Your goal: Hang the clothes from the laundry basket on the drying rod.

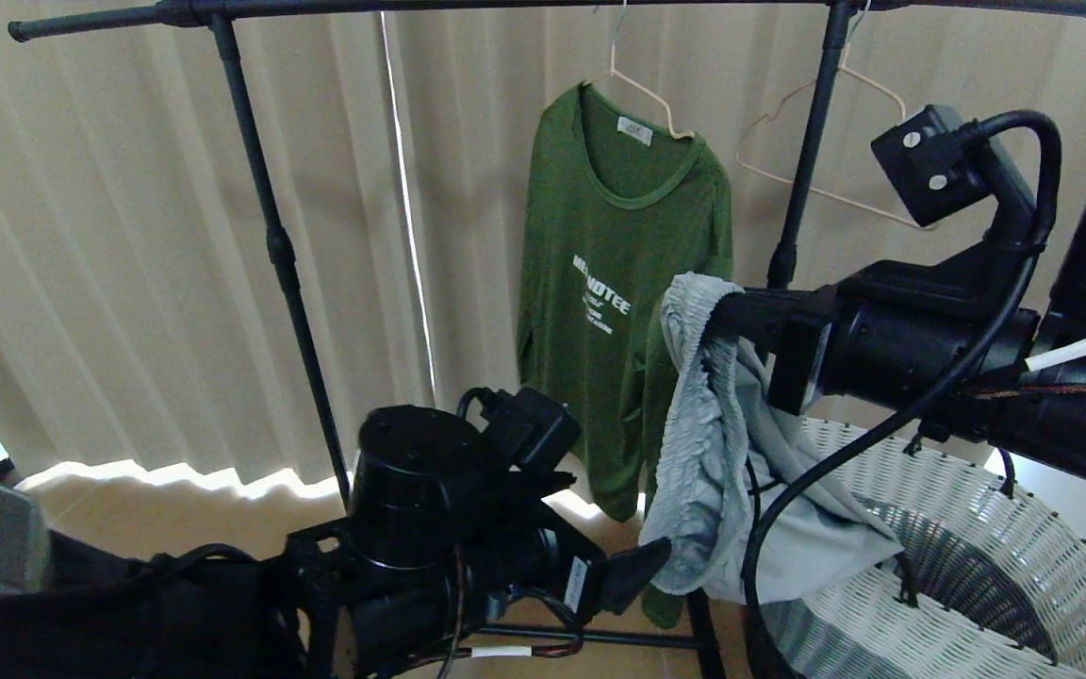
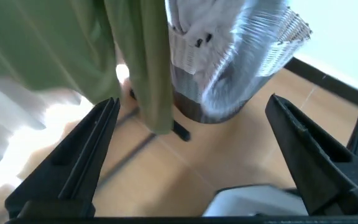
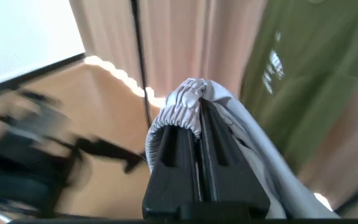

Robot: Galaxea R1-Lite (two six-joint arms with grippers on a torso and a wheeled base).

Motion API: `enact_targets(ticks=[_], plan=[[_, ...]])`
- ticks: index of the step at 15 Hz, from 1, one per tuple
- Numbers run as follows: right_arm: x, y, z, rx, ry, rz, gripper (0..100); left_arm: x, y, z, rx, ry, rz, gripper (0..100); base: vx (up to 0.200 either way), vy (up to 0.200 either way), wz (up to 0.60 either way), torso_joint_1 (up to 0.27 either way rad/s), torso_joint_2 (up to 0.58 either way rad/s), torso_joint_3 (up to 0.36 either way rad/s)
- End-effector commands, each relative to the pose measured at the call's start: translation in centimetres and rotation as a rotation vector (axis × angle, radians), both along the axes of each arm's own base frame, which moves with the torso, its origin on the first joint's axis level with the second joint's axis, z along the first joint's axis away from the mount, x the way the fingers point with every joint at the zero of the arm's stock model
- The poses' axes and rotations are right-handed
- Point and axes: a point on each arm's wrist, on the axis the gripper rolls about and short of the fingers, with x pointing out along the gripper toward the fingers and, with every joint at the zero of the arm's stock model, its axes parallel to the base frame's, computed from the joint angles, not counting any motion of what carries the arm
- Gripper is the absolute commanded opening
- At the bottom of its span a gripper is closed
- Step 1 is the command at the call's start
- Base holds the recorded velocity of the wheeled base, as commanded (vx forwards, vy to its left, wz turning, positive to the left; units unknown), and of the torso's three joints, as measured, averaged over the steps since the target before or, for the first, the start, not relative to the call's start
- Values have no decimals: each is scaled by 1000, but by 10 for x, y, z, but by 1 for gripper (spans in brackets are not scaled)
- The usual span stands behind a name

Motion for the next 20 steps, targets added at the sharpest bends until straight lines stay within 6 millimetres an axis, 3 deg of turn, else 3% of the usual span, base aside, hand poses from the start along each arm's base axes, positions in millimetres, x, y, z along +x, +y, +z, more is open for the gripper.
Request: enact_targets(ticks=[1, 4, 10, 11, 14, 16, 18, 20], plan=[[-5, -2, 4, 15, -9, 5, 0, 9, -23, -20, 20, 43, 13, 100, 0, 0, 0, 0, 0, 0], [-13, -7, 13, 42, -34, 16, 0, 21, -35, -30, 9, 66, 59, 100, 0, 0, 0, 0, 0, 0], [-27, -17, 20, 66, -58, 63, 0, 24, -38, -42, 21, 102, 79, 100, 0, 0, 0, 0, 0, 0], [-27, -17, 21, 69, -61, 65, 0, 24, -37, -42, 17, 111, 83, 0, 0, 0, 0, 0, 0, 0], [-25, -17, 19, 63, -54, 59, 0, 20, -30, -43, 37, 104, 111, 0, 0, 0, 0, 0, 0, 0], [-18, -21, 13, 49, -38, 25, 0, 15, -17, -29, 55, 38, 220, 0, 0, 0, 0, 0, 0, 0], [-13, -23, 9, 37, -24, 8, 0, 11, 5, -7, 33, -11, 261, 0, 0, 0, 0, 0, 0, 0], [-2, -27, 4, 28, -12, -31, 0, 12, 33, 30, -31, -97, 316, 0, 0, 0, 0, 0, 0, 0]])
